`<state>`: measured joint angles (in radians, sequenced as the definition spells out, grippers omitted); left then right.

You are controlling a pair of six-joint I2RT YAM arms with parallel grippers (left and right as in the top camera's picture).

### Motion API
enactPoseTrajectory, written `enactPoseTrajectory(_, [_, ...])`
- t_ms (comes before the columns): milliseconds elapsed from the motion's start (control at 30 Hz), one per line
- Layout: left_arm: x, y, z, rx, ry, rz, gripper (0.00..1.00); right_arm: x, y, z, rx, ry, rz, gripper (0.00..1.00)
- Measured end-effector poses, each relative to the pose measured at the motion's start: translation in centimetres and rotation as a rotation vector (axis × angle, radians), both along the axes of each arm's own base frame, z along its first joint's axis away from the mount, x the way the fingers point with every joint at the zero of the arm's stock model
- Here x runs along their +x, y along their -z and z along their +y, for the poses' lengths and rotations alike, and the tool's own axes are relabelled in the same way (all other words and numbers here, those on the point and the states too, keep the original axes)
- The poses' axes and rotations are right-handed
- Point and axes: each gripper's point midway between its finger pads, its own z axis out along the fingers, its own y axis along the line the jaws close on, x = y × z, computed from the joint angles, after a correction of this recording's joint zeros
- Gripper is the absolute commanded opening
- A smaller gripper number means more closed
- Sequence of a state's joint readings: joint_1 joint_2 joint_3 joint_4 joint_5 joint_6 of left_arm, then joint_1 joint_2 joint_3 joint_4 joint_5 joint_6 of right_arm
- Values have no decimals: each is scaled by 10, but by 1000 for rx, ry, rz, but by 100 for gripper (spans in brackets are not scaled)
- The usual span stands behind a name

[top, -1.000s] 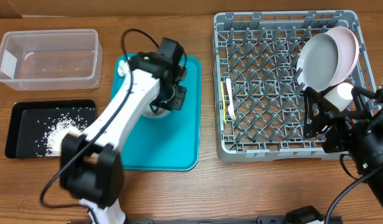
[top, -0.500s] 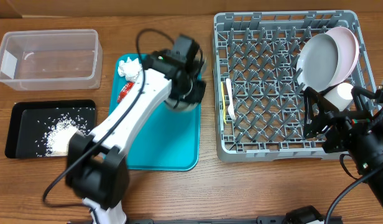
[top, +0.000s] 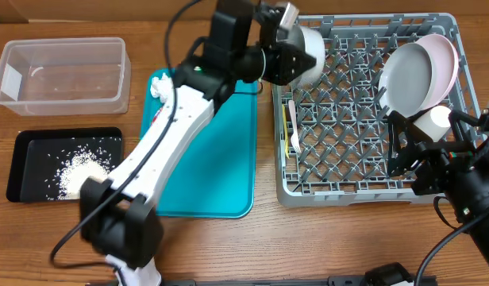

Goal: Sort waste into correct bins and load items into the dishwasher rack
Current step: 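Carry the empty bowl with the left gripper over the dish rack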

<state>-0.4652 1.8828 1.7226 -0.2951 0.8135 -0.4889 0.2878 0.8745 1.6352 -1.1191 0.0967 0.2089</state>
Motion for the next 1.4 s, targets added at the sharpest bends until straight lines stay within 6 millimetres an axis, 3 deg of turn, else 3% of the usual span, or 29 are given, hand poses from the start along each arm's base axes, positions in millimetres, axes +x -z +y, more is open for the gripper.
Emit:
enactPoseTrajectory(100, [9,13,-22,-110,80,34,4,0,0,0,0,0,0,100])
enactPoseTrajectory(400, [8,43,-35,-140,152,141,4,0,0,0,0,0,-1,100])
enactPoseTrajectory(600, [6,43,-37,-151,181,123,4,0,0,0,0,0,-1,100])
enactPoseTrajectory(833, [19,59,-44,-184,195,70,4,0,0,0,0,0,-1,100])
enactPoseTrajectory(1133, [34,50,-56,-325,200,9,4,0,0,0,0,0,0,100])
enactPoseTrajectory(1400, [40,95,-63,-311,180,158,4,0,0,0,0,0,0,100])
